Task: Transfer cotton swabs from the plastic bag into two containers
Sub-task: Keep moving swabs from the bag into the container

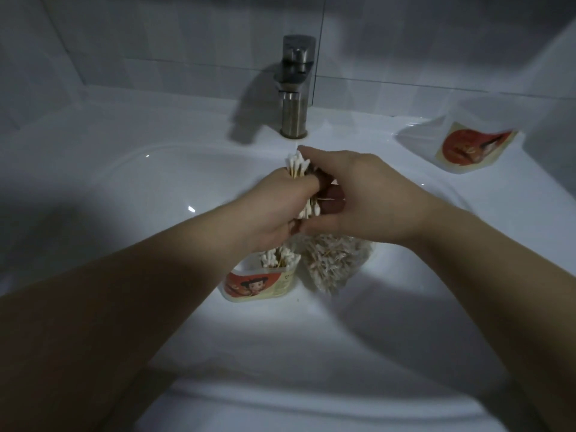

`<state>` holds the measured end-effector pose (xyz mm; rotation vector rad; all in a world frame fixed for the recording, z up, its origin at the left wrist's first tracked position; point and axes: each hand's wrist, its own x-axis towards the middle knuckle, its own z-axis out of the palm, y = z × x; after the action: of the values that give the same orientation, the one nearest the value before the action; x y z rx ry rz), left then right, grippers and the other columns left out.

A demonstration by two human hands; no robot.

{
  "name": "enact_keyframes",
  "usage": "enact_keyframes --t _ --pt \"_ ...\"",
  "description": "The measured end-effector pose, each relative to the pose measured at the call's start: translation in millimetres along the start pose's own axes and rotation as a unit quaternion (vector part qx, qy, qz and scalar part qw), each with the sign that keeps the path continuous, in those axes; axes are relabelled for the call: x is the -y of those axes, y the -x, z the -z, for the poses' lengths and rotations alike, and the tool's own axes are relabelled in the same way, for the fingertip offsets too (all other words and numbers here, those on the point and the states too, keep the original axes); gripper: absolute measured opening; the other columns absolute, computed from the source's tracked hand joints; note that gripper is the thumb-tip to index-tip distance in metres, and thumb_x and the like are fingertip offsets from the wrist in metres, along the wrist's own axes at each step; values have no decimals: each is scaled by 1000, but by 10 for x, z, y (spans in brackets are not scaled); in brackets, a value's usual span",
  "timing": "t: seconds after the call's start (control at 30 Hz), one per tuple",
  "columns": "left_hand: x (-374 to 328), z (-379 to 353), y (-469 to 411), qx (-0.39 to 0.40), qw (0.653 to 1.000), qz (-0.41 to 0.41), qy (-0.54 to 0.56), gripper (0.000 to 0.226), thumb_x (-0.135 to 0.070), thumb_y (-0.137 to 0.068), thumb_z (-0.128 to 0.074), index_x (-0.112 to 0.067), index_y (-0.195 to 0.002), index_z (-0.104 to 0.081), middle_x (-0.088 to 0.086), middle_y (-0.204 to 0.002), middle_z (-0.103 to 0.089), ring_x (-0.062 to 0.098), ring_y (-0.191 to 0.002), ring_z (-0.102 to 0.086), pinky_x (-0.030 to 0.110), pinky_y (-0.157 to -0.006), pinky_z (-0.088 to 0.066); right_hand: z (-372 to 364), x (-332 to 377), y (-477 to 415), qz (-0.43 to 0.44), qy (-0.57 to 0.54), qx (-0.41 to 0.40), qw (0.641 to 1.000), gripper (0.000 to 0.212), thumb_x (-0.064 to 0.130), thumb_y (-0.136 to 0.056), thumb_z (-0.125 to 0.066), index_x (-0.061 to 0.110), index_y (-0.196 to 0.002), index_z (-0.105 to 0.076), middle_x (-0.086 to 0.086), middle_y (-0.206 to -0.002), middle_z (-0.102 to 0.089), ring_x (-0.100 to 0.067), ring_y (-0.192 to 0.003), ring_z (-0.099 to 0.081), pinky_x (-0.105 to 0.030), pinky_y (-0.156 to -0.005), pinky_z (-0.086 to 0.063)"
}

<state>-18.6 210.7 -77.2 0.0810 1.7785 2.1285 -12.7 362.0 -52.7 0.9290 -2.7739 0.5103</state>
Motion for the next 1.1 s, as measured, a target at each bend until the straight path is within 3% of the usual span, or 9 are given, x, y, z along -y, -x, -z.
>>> enact_keyframes --t 0.1,0.23,0.37,0.5,0.6,0.73,0.9,1.03,1.1 --pt "-3 18 -36 -68 997 14 -13 30 -25 -103 -60 -16 -74 -60 -4 -51 -54 8 -42 -49 19 -43 -41 42 -35 52 -51 -72 -2 996 93 65 -77 -71 23 -154 -40 11 -130 -62 -1 -114 -58 -17 -93 -46" --pt "-41 99 -96 -152 988 18 29 29 -32 -102 -61 -15 -80 -54 -5 -46 -43 10 -35 -38 27 -52 -39 61 -125 31 -145 -116 -114 976 24 43 -97 -54 31 -107 -71 15 -94 -73 3 -88 -64 -14 -78 -48" --pt "-30 140 -111 -152 988 5 17 21 -25 -99 -67 -12 -85 -59 -4 -52 -51 7 -42 -48 25 -52 -49 90 -302 24 -249 -51 -27 967 26 22 -91 -53 25 -78 -76 12 -70 -74 1 -70 -65 -13 -61 -46" --pt "56 118 -121 -124 991 -5 -50 15 -22 -98 -67 -13 -87 -64 -1 -72 -66 8 -63 -67 29 -64 -60 12 -318 83 -233 30 123 964 32 14 -86 -59 33 -103 -78 16 -96 -71 -8 -90 -63 -20 -77 -44" --pt "74 101 -95 -111 990 -11 -88 12 -20 -94 -69 -11 -87 -67 2 -81 -70 12 -78 -73 36 -76 -65 -25 -241 88 -191 33 148 970 24 32 -89 -60 35 -107 -76 13 -104 -73 -13 -94 -65 -24 -81 -45" --pt "91 71 -63 -86 988 -26 -125 24 -18 -90 -75 -20 -77 -55 3 -83 -65 11 -91 -76 50 -81 -64 -38 -168 82 -195 66 207 957 43 57 -71 -43 34 -90 -73 6 -85 -70 -18 -82 -63 -27 -70 -45" --pt "148 45 -48 -45 984 -4 -174 23 -10 -81 -84 -16 -89 -63 -2 -104 -70 17 -103 -70 48 -81 -64 -111 -147 40 -186 98 243 947 26 34 -91 -55 31 -65 -57 8 -70 -58 -10 -65 -53 -21 -56 -36" --pt "187 51 -70 -46 982 2 -181 26 2 -82 -79 -16 -88 -61 0 -106 -71 20 -100 -70 44 -78 -65 -131 -109 45 -171 125 271 939 18 25 -90 -53 27 -89 -71 1 -84 -67 -19 -74 -58 -26 -65 -43" --pt "189 40 -73 -47 984 -12 -170 28 6 -82 -75 -17 -84 -59 2 -101 -72 22 -96 -71 48 -80 -64 -136 -115 44 -168 140 269 938 16 20 -86 -54 22 -76 -67 3 -73 -63 -15 -65 -56 -25 -57 -40"
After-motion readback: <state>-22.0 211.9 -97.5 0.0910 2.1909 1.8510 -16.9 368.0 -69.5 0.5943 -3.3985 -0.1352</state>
